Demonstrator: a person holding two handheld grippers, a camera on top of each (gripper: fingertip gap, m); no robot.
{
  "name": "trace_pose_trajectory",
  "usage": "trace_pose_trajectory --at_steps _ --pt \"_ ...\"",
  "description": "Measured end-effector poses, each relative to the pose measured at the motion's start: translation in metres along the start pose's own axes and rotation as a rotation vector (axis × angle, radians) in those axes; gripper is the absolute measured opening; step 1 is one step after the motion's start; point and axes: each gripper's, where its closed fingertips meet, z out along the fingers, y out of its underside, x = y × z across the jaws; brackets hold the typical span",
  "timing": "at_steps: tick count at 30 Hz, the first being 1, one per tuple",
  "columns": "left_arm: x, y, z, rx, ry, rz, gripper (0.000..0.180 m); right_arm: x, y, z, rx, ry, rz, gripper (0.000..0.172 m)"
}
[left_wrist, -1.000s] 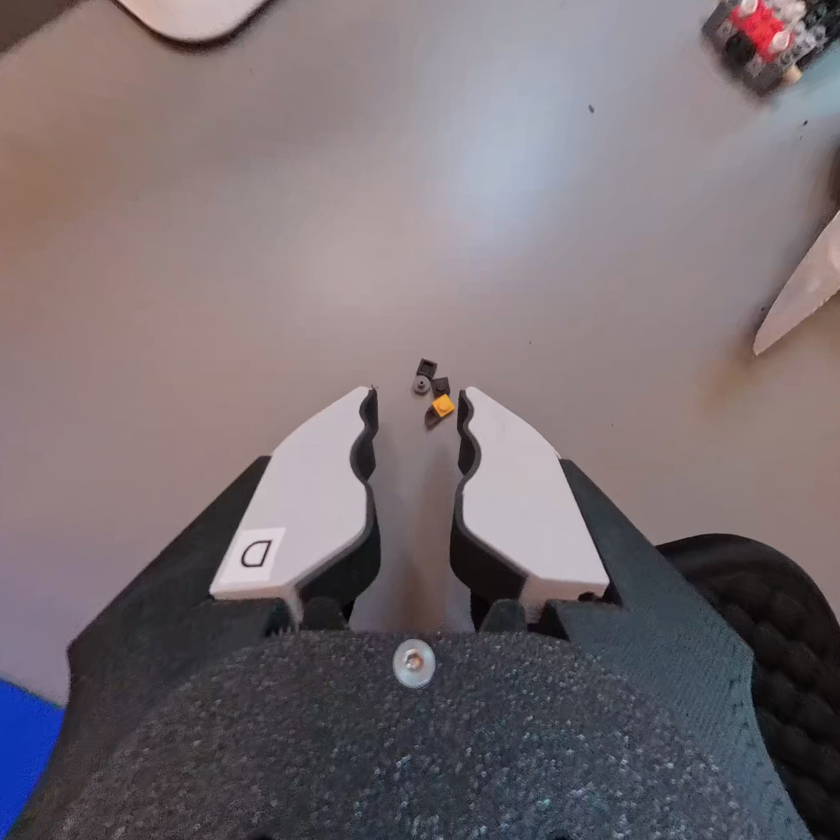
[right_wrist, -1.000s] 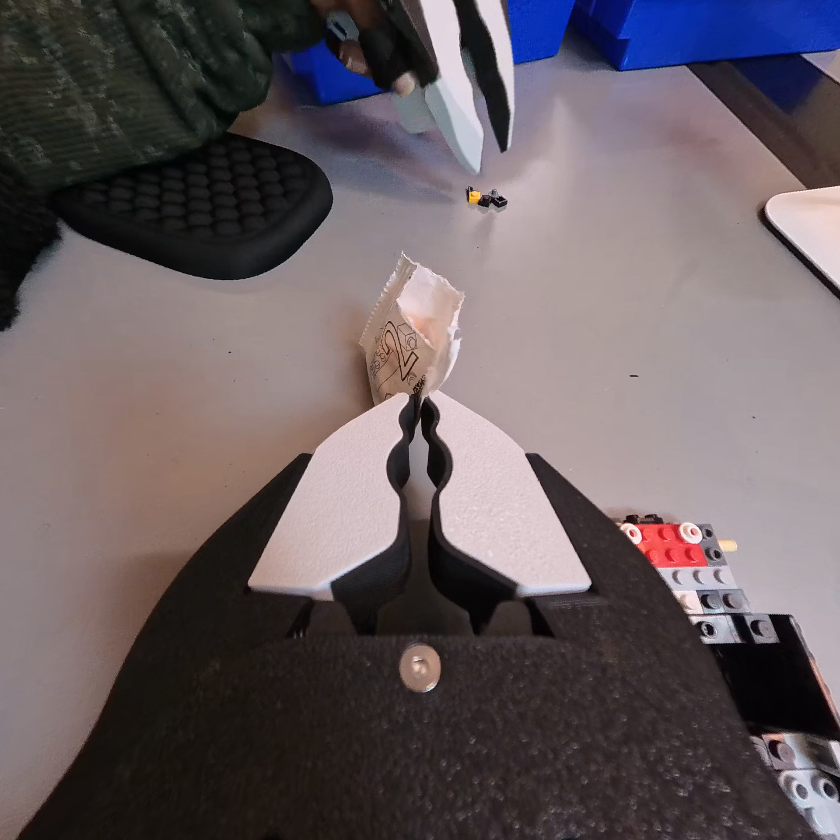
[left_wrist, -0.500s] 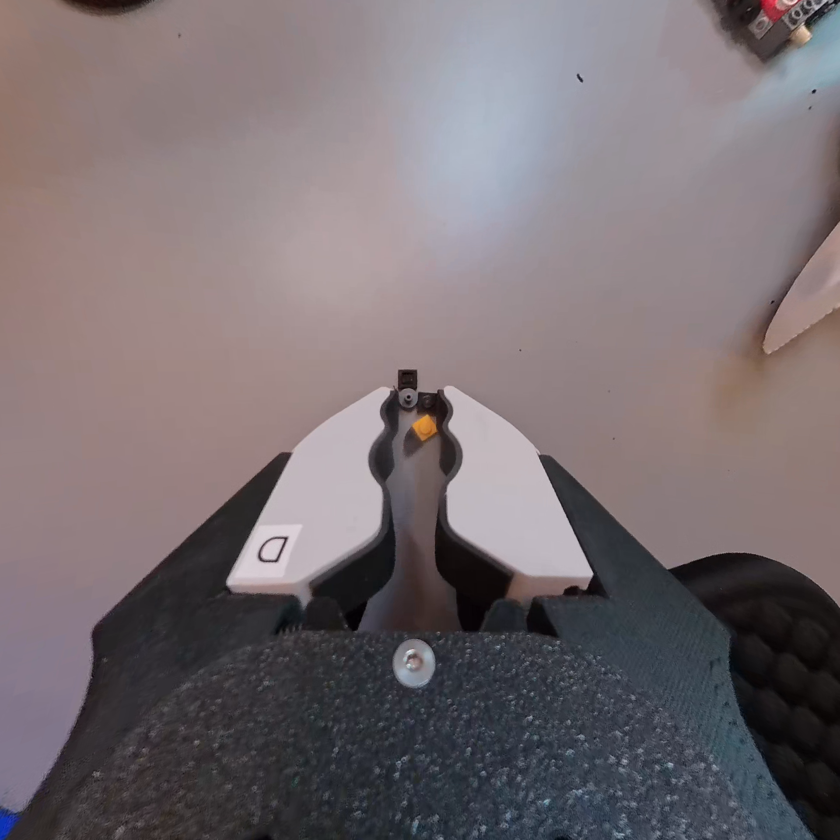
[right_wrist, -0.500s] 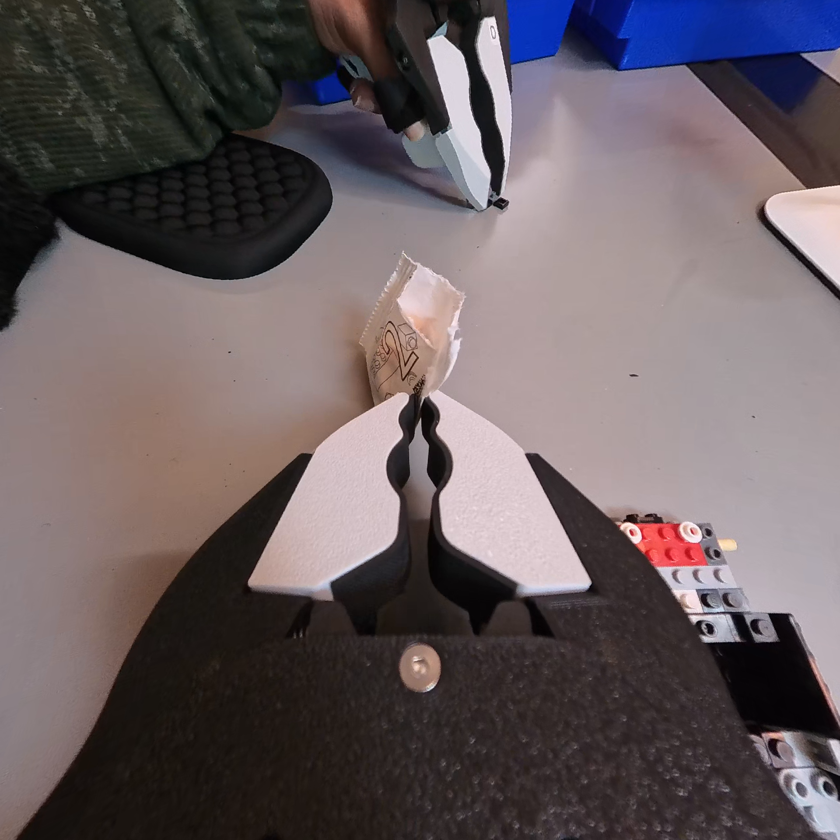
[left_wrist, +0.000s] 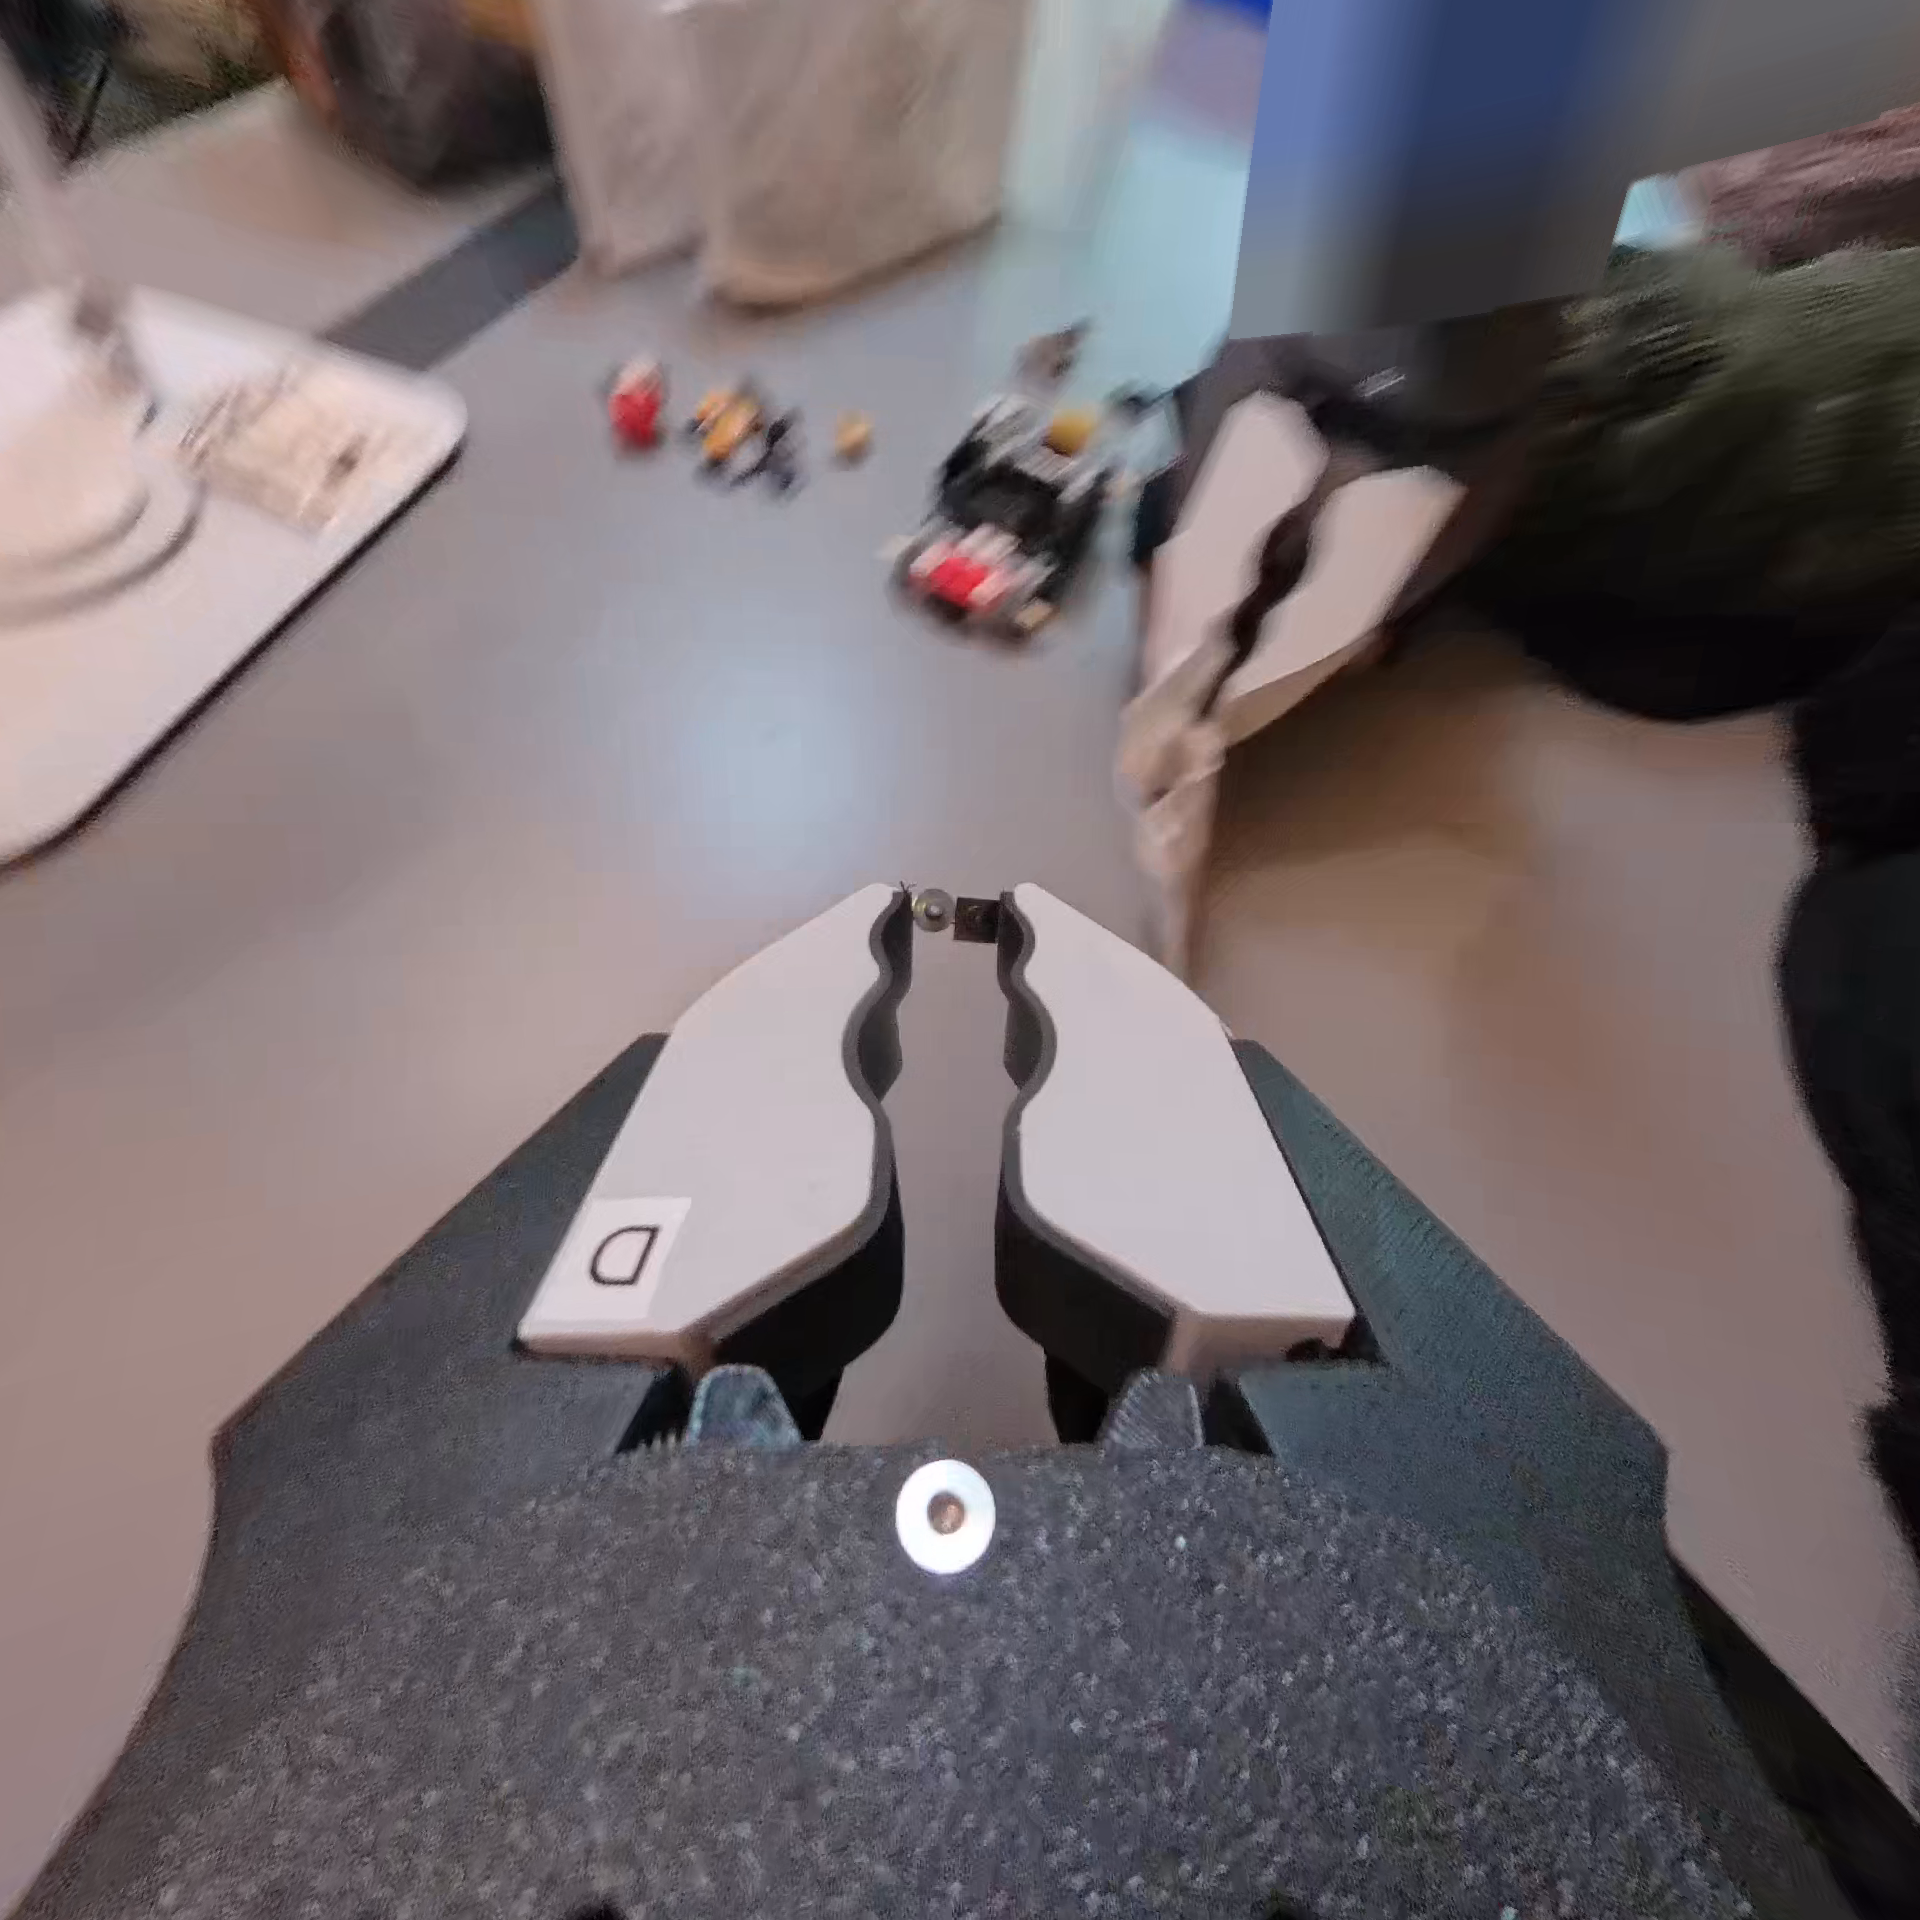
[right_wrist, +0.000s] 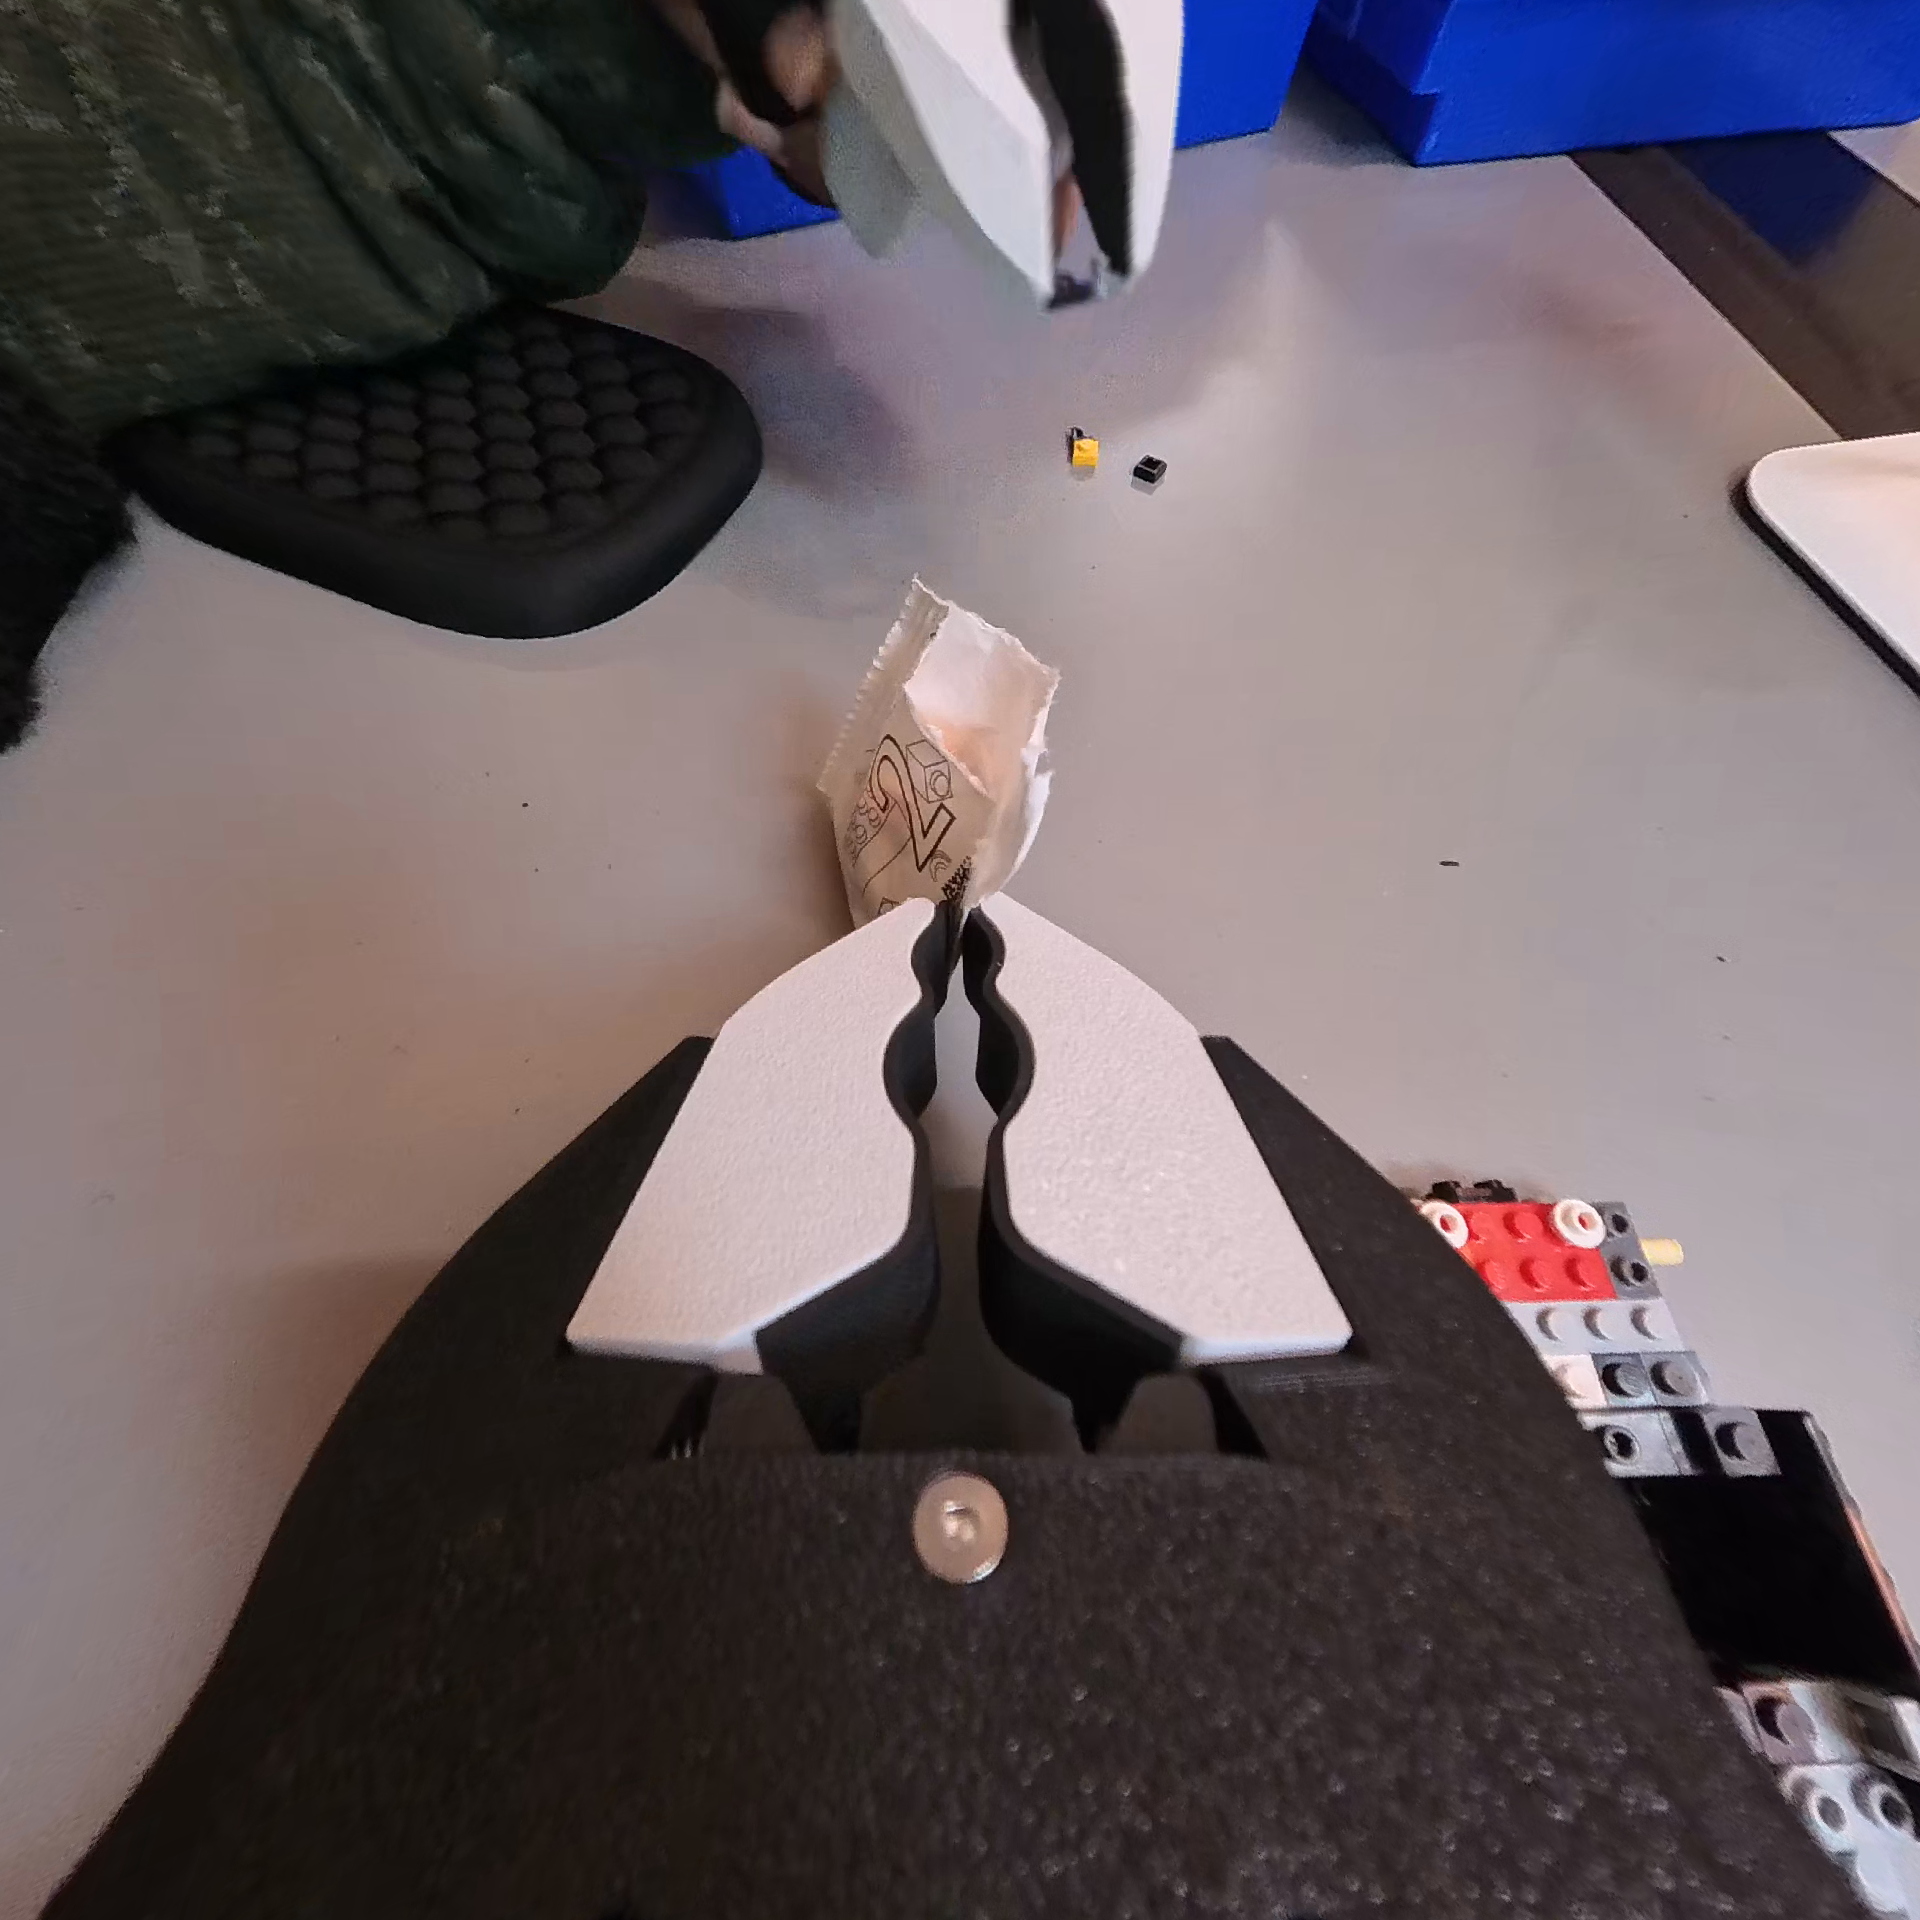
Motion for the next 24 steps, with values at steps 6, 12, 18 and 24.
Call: trace_pose_trajectory --at_steps 6,12,18,24 --pt "0.058 -0.017 0.04 -0.019 0.131 0.178 0.015 -0.005 -0.003 0.003 0.008 -0.007 -0.015 0.001" --pt "0.059 -0.005 0.058 -0.081 0.12 0.187 0.015 -0.011 -0.005 0.005 0.014 -0.025 -0.044 0.001" --pt "0.059 -0.004 0.057 -0.085 0.116 0.204 0.021 -0.011 -0.005 0.005 0.015 -0.027 -0.043 0.001" --pt "0.058 -0.002 0.053 -0.089 0.112 0.216 0.02 -0.012 -0.005 0.005 0.016 -0.029 -0.042 0.001"
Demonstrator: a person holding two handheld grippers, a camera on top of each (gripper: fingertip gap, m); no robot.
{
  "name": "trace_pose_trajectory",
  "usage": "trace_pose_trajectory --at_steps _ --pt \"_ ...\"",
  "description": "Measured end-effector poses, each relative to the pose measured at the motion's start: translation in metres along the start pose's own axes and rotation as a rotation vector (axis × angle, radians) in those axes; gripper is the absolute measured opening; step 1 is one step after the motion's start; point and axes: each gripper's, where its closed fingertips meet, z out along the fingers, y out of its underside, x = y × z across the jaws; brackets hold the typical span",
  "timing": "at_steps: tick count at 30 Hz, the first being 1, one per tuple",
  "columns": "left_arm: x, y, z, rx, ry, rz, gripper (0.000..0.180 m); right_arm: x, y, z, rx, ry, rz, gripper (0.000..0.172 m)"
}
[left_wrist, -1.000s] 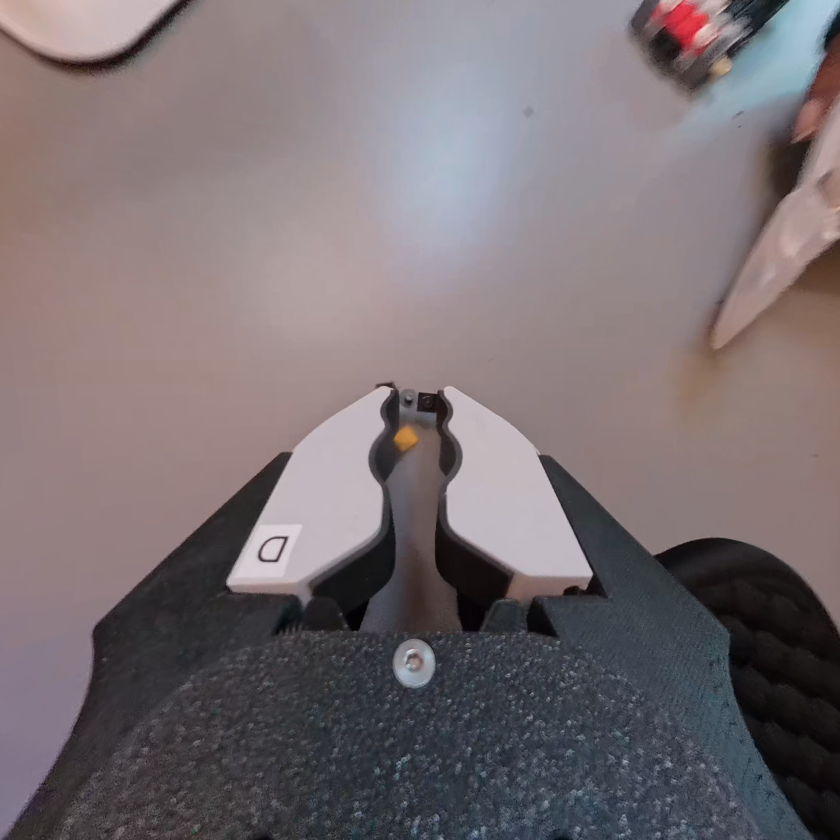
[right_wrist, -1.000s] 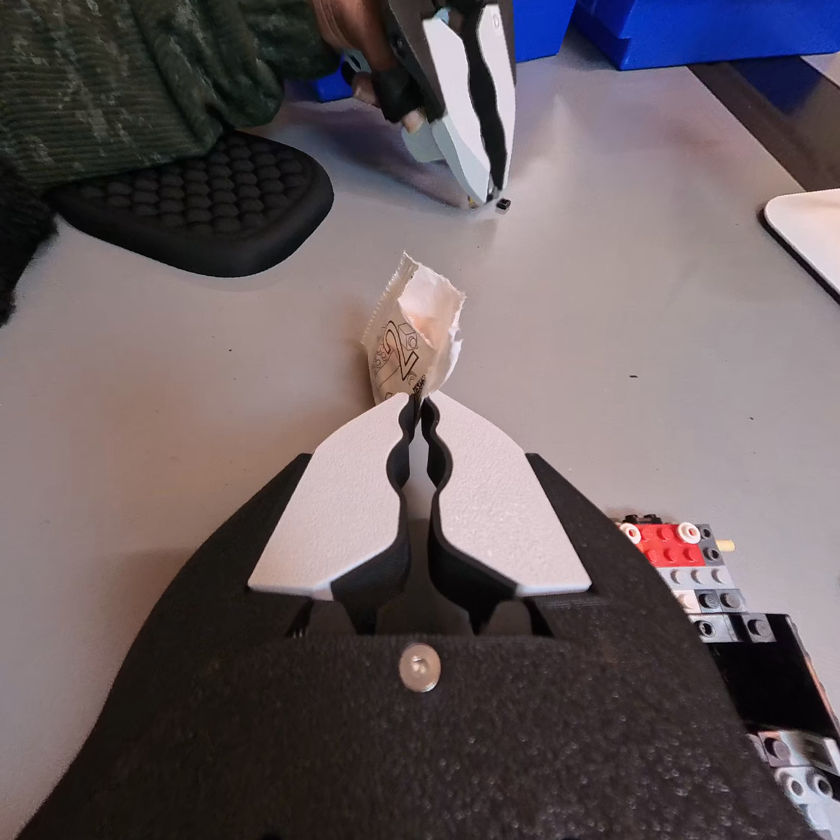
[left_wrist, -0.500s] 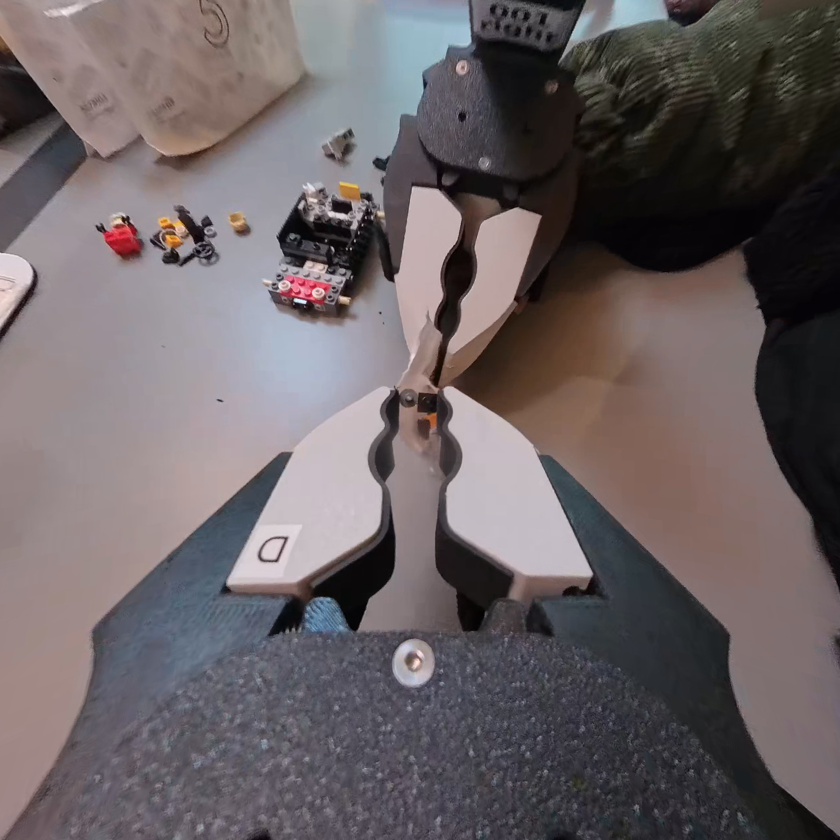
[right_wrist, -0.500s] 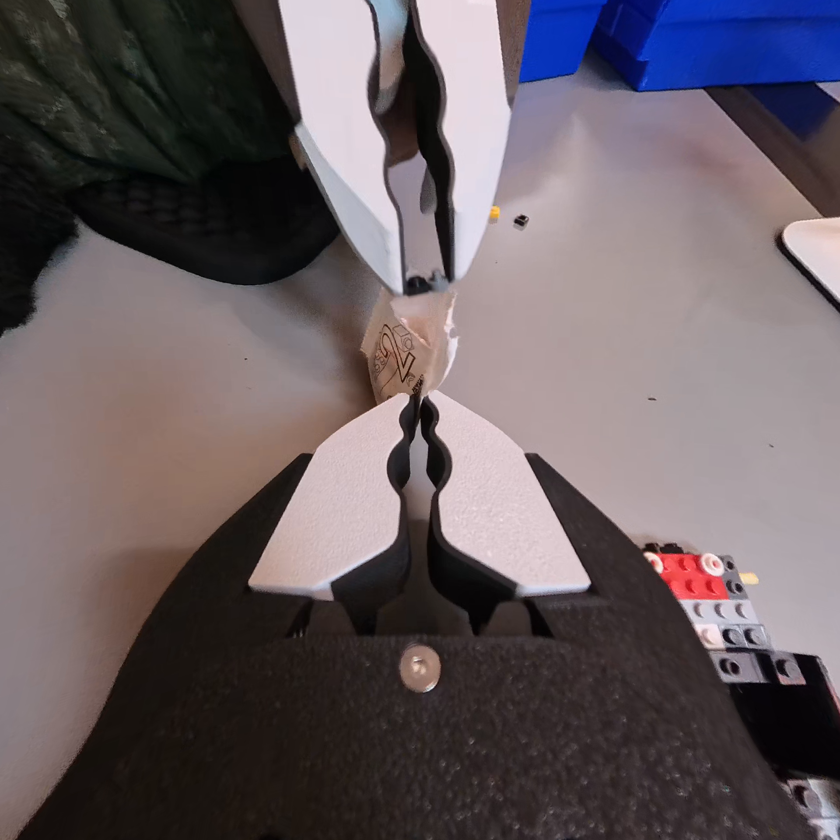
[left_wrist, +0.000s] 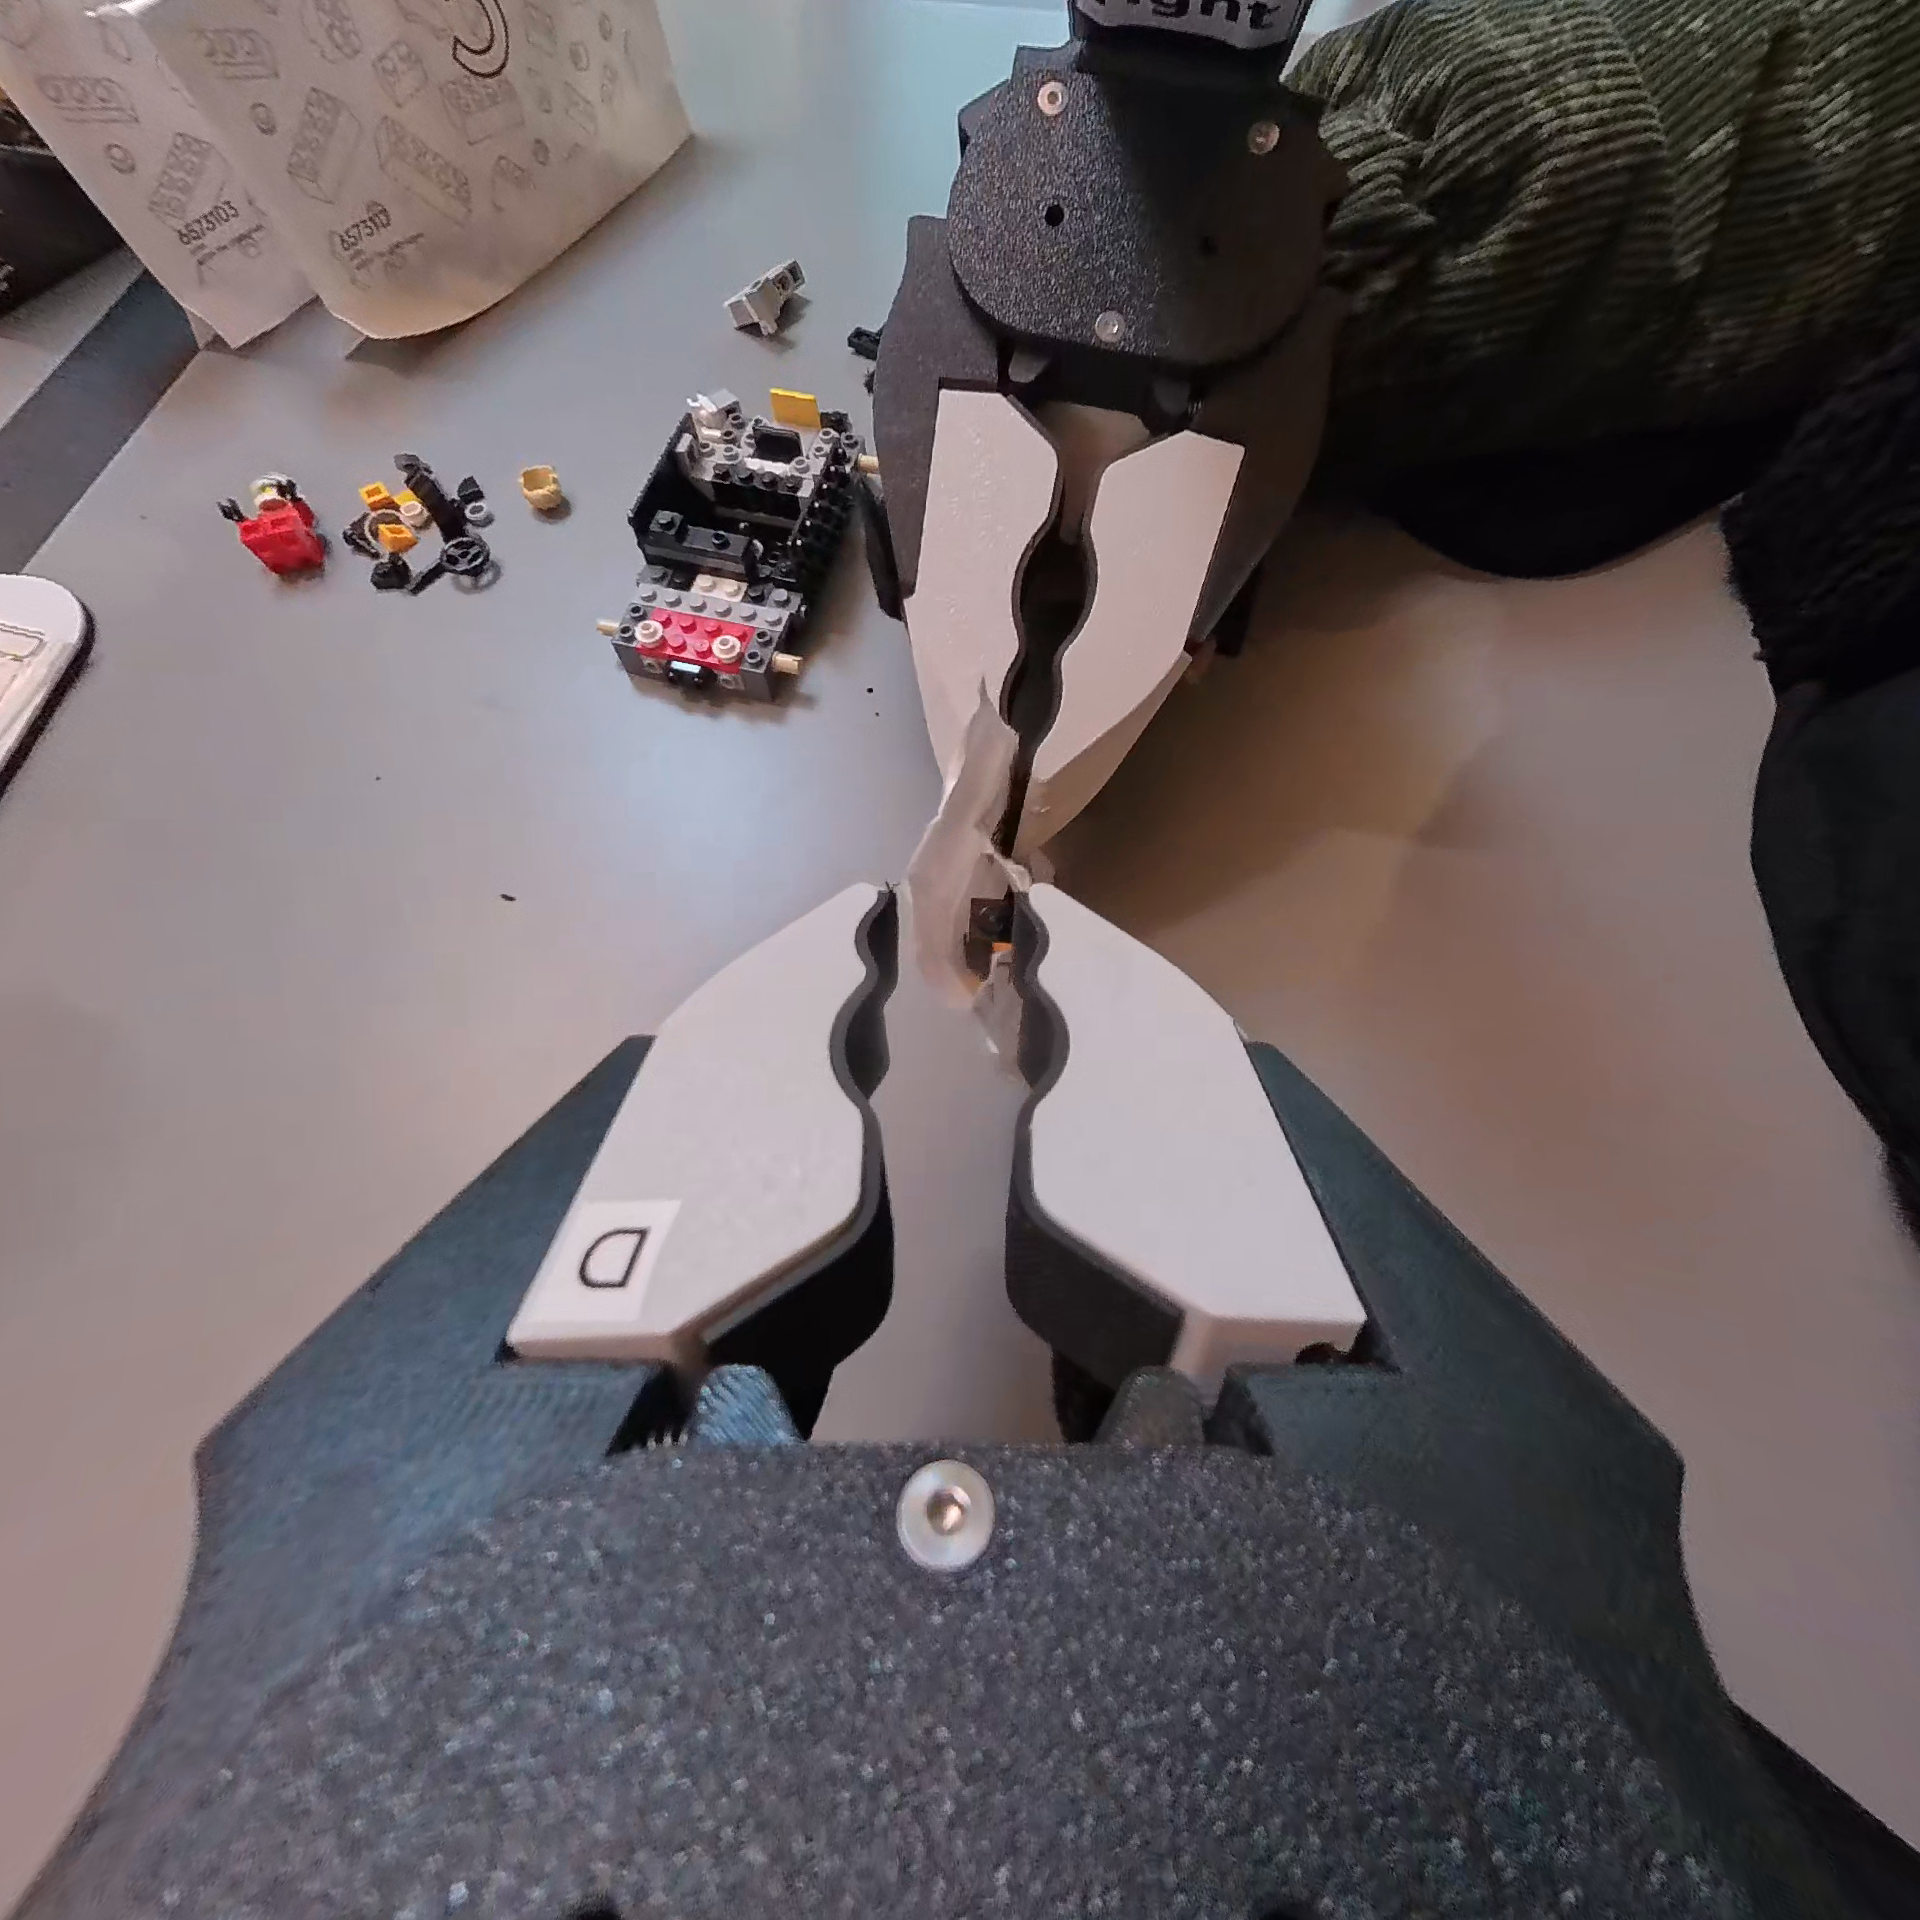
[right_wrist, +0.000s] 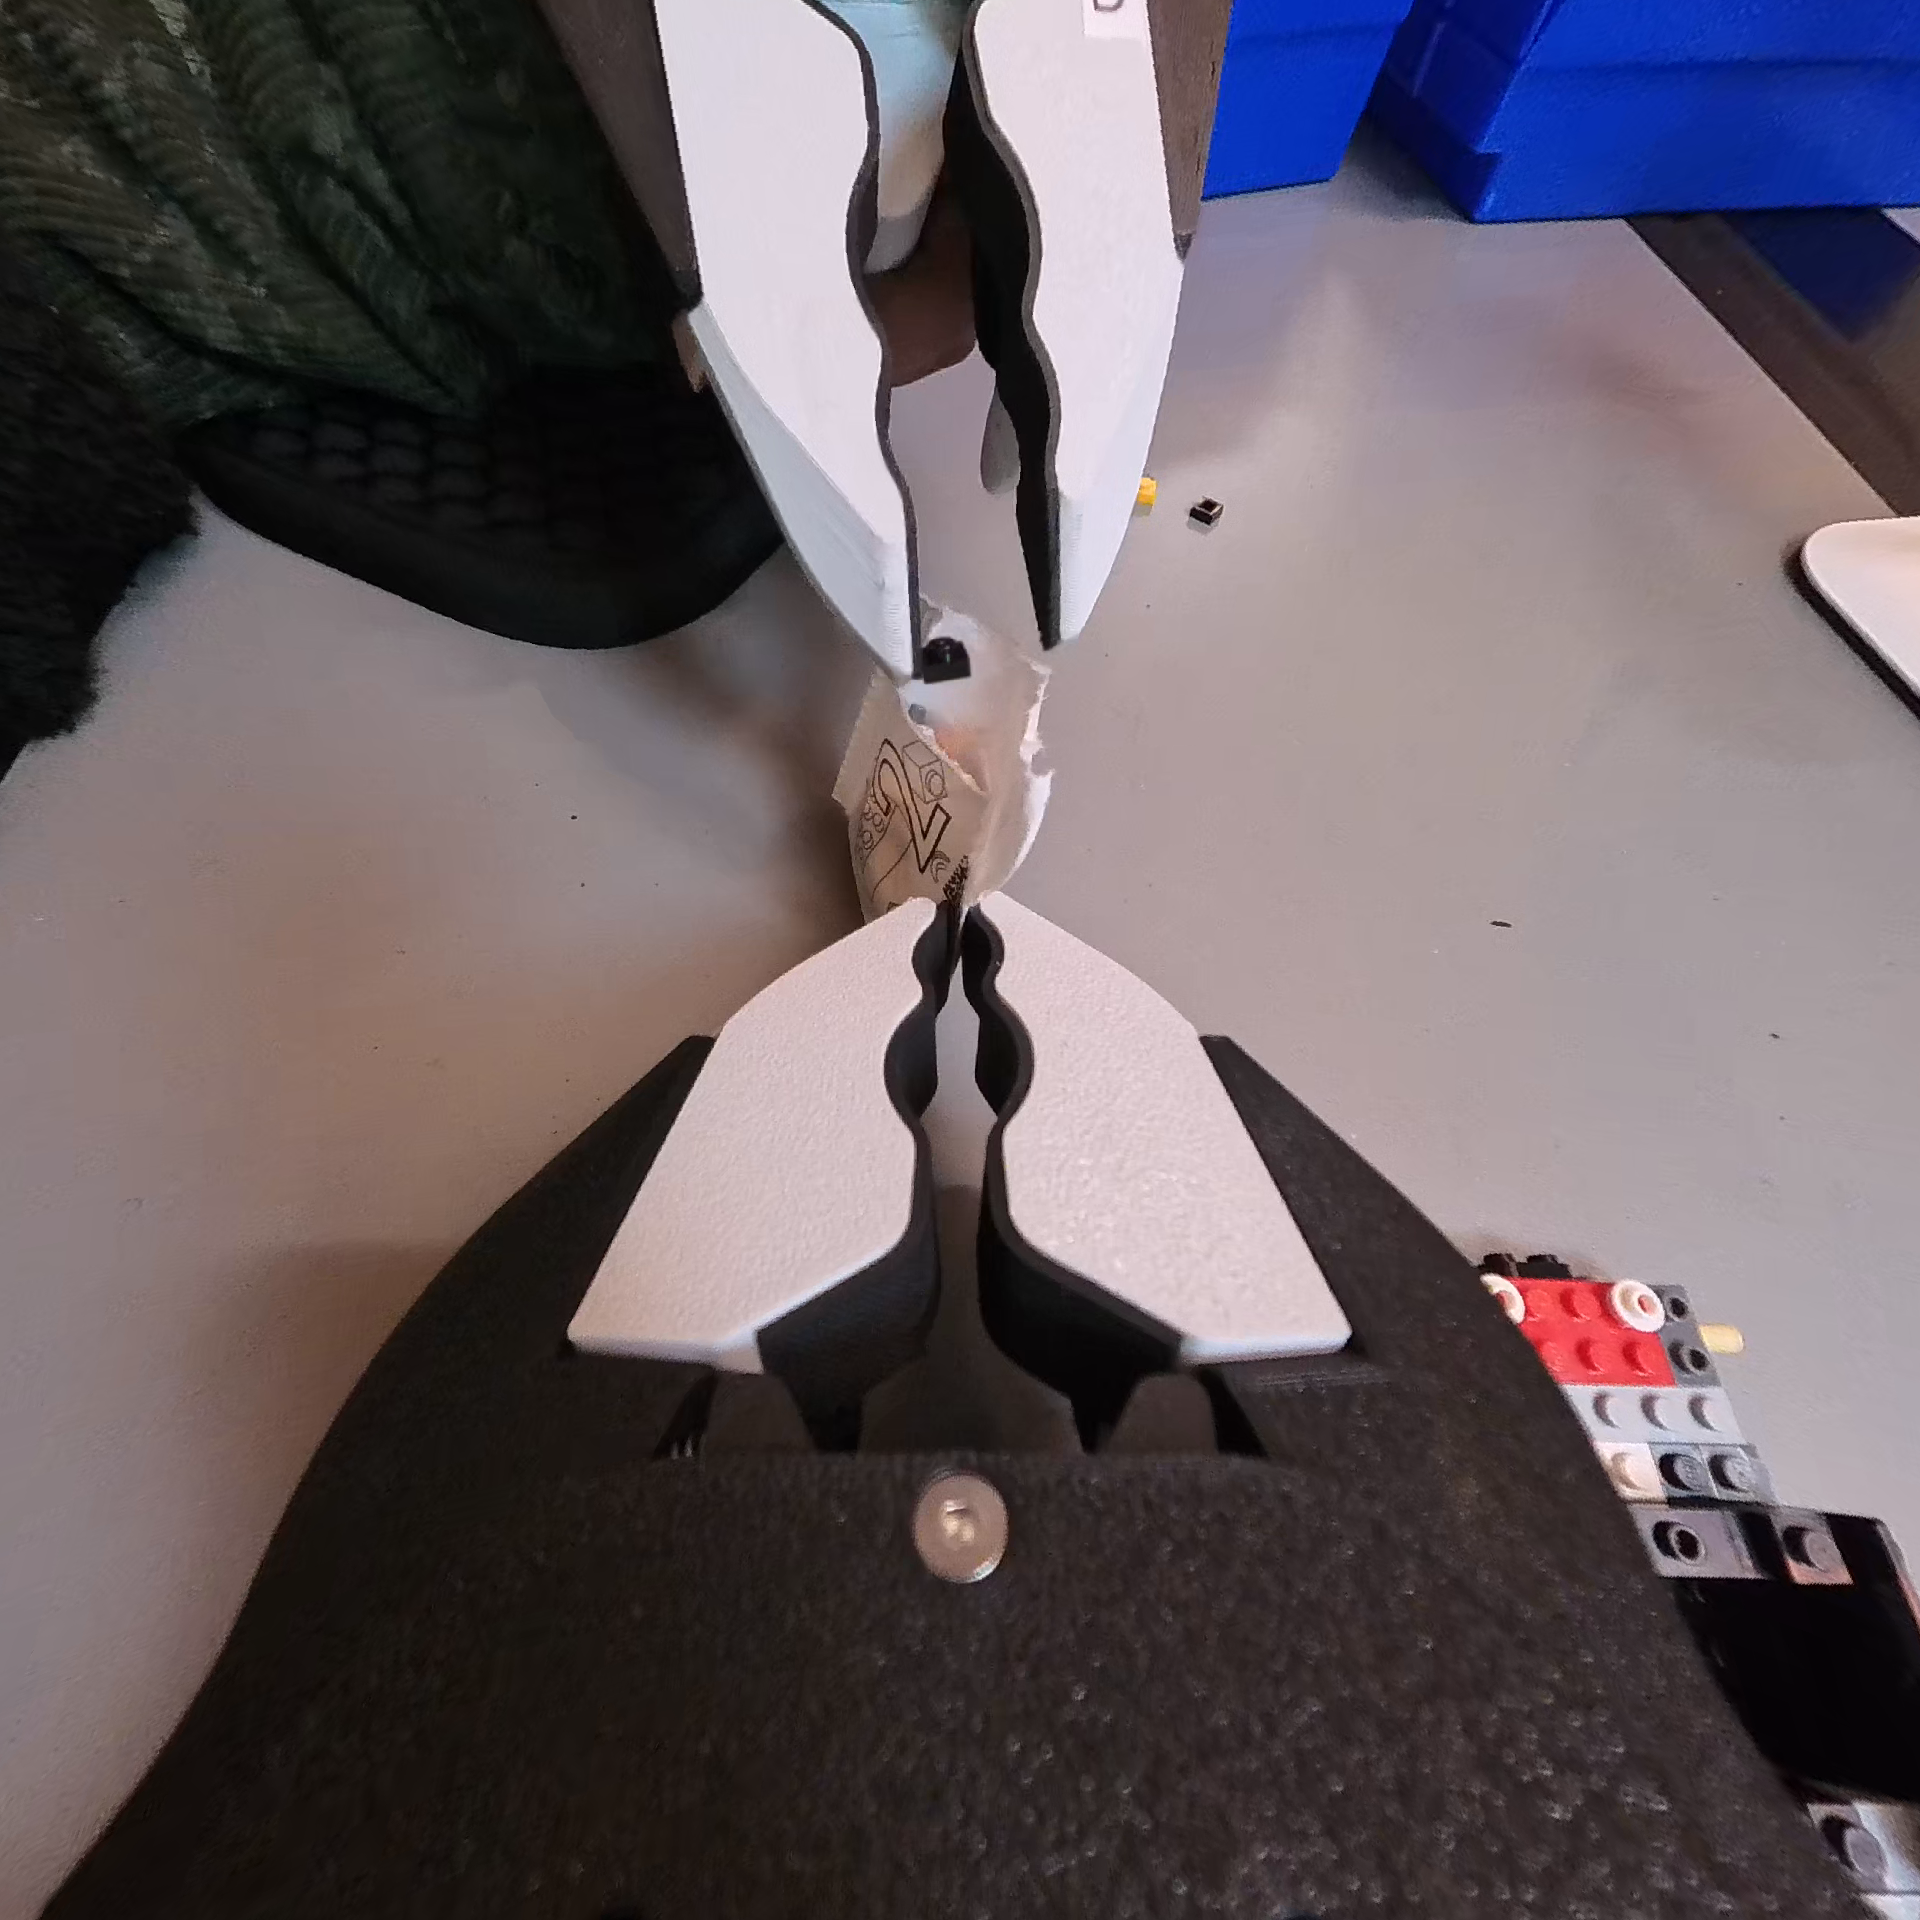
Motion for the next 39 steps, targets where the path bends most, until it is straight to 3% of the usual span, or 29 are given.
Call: trace_pose_trajectory --at_steps 7,12,17,19,21,23,26,30,39 --pt "-0.001 0.004 -0.001 -0.014 0.001 -0.013 0.021 -0.005 -0.002 0.0 0.014 -0.015 -0.035 0.001" --pt "0.01 0.006 0.007 -0.029 0.072 -0.03 0.023 -0.014 -0.005 0.002 0.005 -0.004 -0.162 0.001" --pt "0.018 0.002 0.004 -0.001 0.119 -0.032 0.026 -0.014 -0.005 0.002 0.0 0.005 -0.176 0.0" --pt "0.011 -0.004 -0.006 0.037 0.09 -0.037 0.027 -0.011 -0.004 0.002 -0.003 0.015 -0.169 0.0" --pt "-0.015 -0.003 -0.025 0.054 -0.035 -0.064 0.026 -0.008 -0.004 0.001 -0.007 0.026 -0.156 0.001" --pt "-0.052 0.012 -0.052 0.025 -0.216 -0.135 0.02 -0.004 -0.002 0.001 -0.011 0.039 -0.139 0.001" --pt "-0.098 0.072 -0.089 -0.196 -0.476 -0.285 0.017 -0.001 -0.001 0.001 -0.009 0.041 -0.113 0.002" --pt "-0.101 0.127 -0.1 -0.371 -0.473 -0.443 0.025 0.0 -0.001 0.001 -0.007 0.044 -0.101 0.002" --pt "-0.092 0.135 -0.084 -0.366 -0.371 -0.489 0.022 0.0 -0.001 0.0 -0.014 0.046 -0.104 0.002"
